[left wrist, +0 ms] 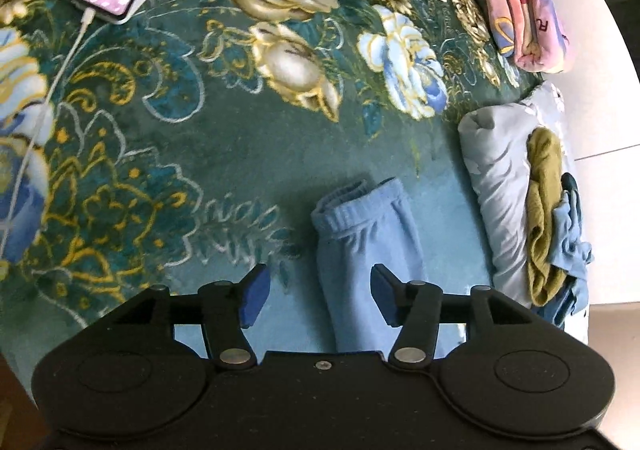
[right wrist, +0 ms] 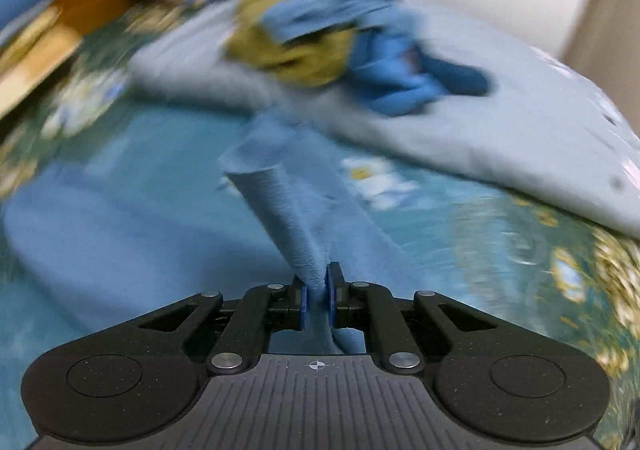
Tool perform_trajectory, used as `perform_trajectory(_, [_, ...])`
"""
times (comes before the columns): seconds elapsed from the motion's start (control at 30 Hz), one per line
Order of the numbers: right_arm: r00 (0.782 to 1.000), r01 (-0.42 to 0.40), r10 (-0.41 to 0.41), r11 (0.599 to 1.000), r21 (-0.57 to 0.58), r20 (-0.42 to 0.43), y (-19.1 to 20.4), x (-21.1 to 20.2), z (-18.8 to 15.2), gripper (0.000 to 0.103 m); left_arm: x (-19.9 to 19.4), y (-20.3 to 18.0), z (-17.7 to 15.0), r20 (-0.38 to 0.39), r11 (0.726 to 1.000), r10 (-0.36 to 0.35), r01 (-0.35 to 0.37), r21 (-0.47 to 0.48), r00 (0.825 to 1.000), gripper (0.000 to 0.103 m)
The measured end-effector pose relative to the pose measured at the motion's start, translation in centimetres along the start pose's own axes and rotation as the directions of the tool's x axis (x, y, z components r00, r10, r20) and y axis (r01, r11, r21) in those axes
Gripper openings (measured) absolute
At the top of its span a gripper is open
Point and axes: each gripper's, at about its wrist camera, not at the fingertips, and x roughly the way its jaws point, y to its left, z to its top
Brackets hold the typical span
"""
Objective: Fold clothes
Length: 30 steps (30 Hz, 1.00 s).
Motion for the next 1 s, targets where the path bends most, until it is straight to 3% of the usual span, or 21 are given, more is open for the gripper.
perform_trajectory(0.2, [0.997,-0.014,0.009,0.998,-0.063,-0.079,5.1,3.4,-0.5,0.008,0.3,2.0,-0.6,-0.028,0.999,0.02,-0.021,-0.026,0.999,0.056])
perform_trajectory(0.27, [0.996,-0.023,0.017,0.997,-0.068,-0.089,5.8,3.8,-0.4,0.015,0.7,2.2,-0.7,-0.037,0.999,0.027,-0.028,-0.027,0.999,0.056])
perform_trajectory(0.4, [0.99,-0.119,0.115,0.991,-0.059,-0.077,5.6,2.4,-0.7,0.021,1.6,2.1,-0.9,-0.055,0.999,0.024,-0.025,-0.028,0.998,0.057])
perform_trajectory(0.53, [0.974,-0.223,0.22,0.974,-0.049,-0.06,5.3,0.8,-1.1,0.038,2.6,0.6,-1.4,-0.082,1.0,-0.011,0.011,-0.005,0.997,0.059])
perform_trajectory(0.6, [0.962,-0.27,0.268,0.962,-0.043,-0.045,5.0,-0.2,-1.3,0.041,3.2,-0.5,-1.8,-0.103,0.999,-0.036,0.038,0.016,0.994,0.064])
perform_trajectory(0.63, [0.963,-0.268,0.267,0.962,-0.041,-0.029,4.6,-0.7,-1.4,0.046,3.5,-1.1,-2.0,-0.111,0.998,-0.044,0.048,0.031,0.993,0.065])
perform_trajectory(0.77, [0.975,-0.224,0.223,0.971,-0.079,-0.023,3.3,-0.6,-1.5,0.048,4.9,-3.2,-2.7,-0.145,0.994,-0.056,0.068,0.083,0.988,0.065])
perform_trajectory(0.83, [0.969,-0.245,0.243,0.961,-0.131,-0.035,3.5,0.5,-1.1,0.051,5.4,-3.7,-3.0,-0.15,0.993,-0.061,0.074,0.087,0.987,0.065])
perform_trajectory(0.9, [0.963,-0.27,0.266,0.946,-0.178,-0.047,3.9,1.6,-0.7,0.06,5.6,-4.0,-3.1,-0.153,0.993,-0.065,0.079,0.088,0.986,0.065])
perform_trajectory(1.0, [0.954,-0.3,0.291,0.927,-0.224,-0.074,4.4,3.0,-0.2,0.057,5.7,-4.0,-3.2,-0.155,0.993,-0.054,0.07,0.099,0.986,0.065])
